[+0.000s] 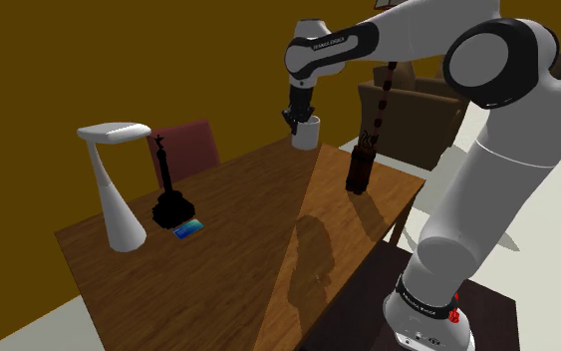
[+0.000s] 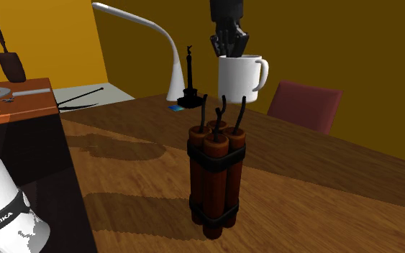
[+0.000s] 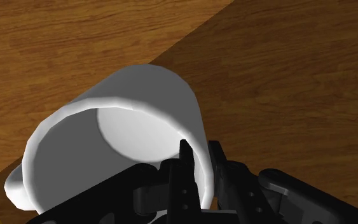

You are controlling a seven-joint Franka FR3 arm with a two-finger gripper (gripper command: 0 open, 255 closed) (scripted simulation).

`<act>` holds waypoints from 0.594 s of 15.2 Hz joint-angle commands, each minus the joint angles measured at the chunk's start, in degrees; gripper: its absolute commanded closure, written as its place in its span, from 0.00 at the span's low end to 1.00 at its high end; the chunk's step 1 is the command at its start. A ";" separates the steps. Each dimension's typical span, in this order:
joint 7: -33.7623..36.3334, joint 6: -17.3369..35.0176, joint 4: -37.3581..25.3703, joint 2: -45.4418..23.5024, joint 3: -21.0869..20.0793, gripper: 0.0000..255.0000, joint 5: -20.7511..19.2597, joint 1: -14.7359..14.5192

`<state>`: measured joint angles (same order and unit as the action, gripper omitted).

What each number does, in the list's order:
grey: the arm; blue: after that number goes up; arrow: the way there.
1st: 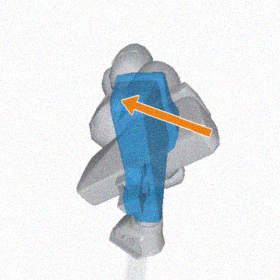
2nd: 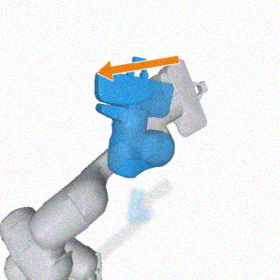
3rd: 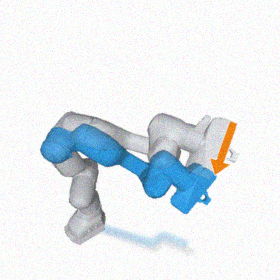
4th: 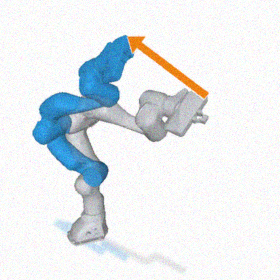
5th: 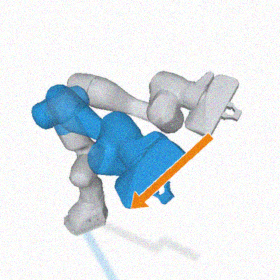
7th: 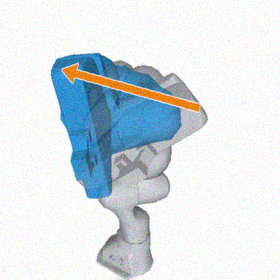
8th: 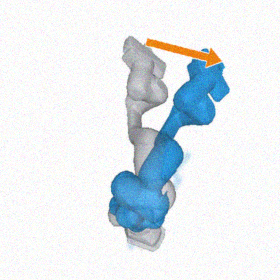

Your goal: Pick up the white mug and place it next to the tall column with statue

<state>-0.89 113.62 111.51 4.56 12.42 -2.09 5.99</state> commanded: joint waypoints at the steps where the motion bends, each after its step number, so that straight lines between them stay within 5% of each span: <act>1: -0.02 -1.70 -1.50 0.20 -0.03 1.00 -0.02 -0.02; 9: -0.13 -7.86 -7.64 0.22 -0.09 1.00 0.04 -0.07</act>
<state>-1.03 106.61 104.83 4.90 12.35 -2.08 5.95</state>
